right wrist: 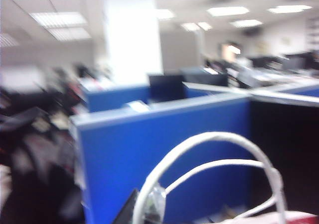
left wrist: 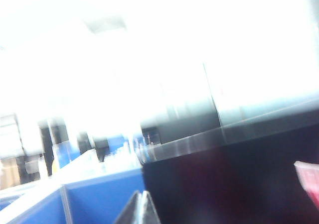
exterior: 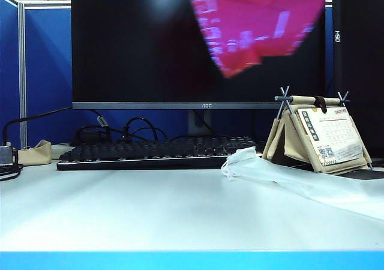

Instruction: Open the paper bag and put two oranges into the paper bag.

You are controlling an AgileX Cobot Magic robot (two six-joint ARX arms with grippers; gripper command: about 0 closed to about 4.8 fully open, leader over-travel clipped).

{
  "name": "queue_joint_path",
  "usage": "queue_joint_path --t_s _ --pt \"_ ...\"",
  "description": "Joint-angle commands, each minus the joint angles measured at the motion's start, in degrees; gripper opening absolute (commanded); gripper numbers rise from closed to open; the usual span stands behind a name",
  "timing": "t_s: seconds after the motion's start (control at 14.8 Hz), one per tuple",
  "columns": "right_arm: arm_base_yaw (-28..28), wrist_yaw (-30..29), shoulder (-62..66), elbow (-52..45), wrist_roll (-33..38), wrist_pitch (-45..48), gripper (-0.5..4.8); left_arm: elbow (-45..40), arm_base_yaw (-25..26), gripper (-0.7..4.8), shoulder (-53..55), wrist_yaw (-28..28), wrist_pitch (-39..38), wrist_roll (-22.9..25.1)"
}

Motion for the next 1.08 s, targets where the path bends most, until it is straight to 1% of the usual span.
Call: queue_joint_path --t_s 0.07,0.2,0.27,0.34,0.4,0.47,0.61,0.67,0.74,0.81,0.88,0.94,1.08 --pt "0.0 7.5 -5.4 0.1 -21.0 -19.3 -0.06 -11.1 0.0 -0.06 -7.2 -7.4 -4.2 -5.2" --pt "0.0 8.4 -8.2 -0.8 -29.4 -26.0 -0.06 -16.9 0.0 -0.06 -9.6 -7.4 -5.2 -10.7" --pt "0.0 8.4 -10.2 -3.0 -30.1 -25.6 -0.06 -20.5 0.0 -0.06 -10.8 -7.2 -5.1 -13.1" --pt "0.0 8.9 -12.1 -6.5 -29.9 -22.4 -0.06 -24.1 0.0 -0.06 -11.2 -5.2 -4.7 -15.1" --pt "0.0 10.6 -13.4 -9.9 -29.2 -18.9 -0.06 -26.6 0.0 -0.06 -11.2 -4.8 -4.3 -16.6" --pt "0.0 11.0 -13.9 -12.7 -28.3 -16.3 -0.06 -28.1 0.0 -0.06 -11.2 -4.8 -3.9 -17.2" --pt "0.0 11.0 -13.2 -17.1 -24.5 -10.9 -0.06 -30.2 0.0 -0.06 -11.1 -2.8 -3.2 -18.6" --pt "0.1 10.9 -11.8 -18.2 -23.3 -7.9 -0.06 -30.5 0.0 -0.06 -11.1 -0.8 -3.4 -18.5" --pt "0.2 9.5 -9.5 -18.4 -20.7 -4.1 -0.06 -30.9 0.0 -0.06 -11.1 1.5 -3.5 -18.5" --pt "1.7 7.4 -5.2 -18.4 -12.6 6.6 -0.06 -31.3 0.0 -0.06 -11.1 2.8 -3.5 -18.6" --pt "4.0 7.6 -2.1 -18.3 -8.8 14.7 -0.06 -31.5 0.0 -0.06 -11.1 2.8 -3.7 -18.7" --pt "5.4 7.8 -0.1 -18.3 -7.3 18.3 -0.06 -31.5 0.0 -0.06 -11.1 2.8 -3.9 -18.7" --pt "7.6 8.0 3.7 -18.6 -7.1 18.3 -0.06 -31.5 0.0 -0.06 -11.1 2.8 -4.4 -18.7"
